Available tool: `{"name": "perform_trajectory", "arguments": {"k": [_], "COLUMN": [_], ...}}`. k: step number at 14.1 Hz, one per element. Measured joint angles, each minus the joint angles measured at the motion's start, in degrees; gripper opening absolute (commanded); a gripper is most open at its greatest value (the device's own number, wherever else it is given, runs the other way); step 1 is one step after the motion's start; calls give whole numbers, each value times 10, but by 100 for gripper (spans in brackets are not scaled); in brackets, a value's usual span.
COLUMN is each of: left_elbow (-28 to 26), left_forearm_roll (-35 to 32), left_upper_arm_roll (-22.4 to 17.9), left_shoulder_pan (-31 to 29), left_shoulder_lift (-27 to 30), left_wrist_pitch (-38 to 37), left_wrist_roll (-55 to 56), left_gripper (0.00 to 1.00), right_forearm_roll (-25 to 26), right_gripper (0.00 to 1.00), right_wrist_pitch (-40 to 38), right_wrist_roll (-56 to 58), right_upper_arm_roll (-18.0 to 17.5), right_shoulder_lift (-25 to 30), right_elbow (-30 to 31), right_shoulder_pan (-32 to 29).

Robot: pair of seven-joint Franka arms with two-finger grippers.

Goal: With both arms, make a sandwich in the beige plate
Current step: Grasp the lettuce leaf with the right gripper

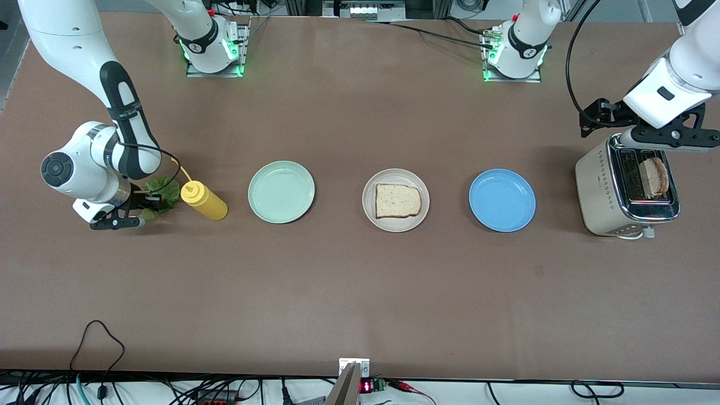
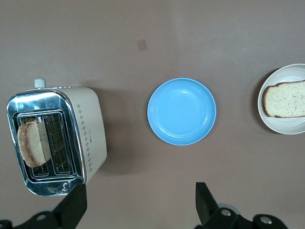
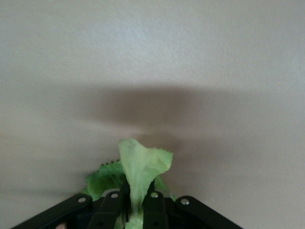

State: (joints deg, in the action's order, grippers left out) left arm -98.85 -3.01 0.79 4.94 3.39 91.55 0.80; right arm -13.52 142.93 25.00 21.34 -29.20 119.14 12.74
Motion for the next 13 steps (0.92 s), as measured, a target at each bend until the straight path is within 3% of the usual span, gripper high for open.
{"name": "perform_trajectory", "arguments": {"k": [6, 9, 13], "left_elbow": [0, 0, 0], "left_forearm_roll": [0, 0, 0], "left_upper_arm_roll": [0, 0, 0], "left_shoulder_pan": [0, 0, 0], "left_shoulder_lift": [0, 0, 0], "left_wrist_pitch": [0, 0, 0], "left_wrist_roll": [0, 0, 0], "left_gripper": [100, 100, 100], "right_forearm_roll": [0, 1, 1], "right_gripper": [11, 16, 15], "right_wrist_pitch": [-25, -93, -193], "right_wrist_roll": [119, 173, 201], "right_upper_arm_roll": [-2, -8, -15], "right_shoulder_lift": [57, 81, 90], "right_elbow": [-47, -110, -223], "right_shoulder_pan": [0, 4, 35]}}
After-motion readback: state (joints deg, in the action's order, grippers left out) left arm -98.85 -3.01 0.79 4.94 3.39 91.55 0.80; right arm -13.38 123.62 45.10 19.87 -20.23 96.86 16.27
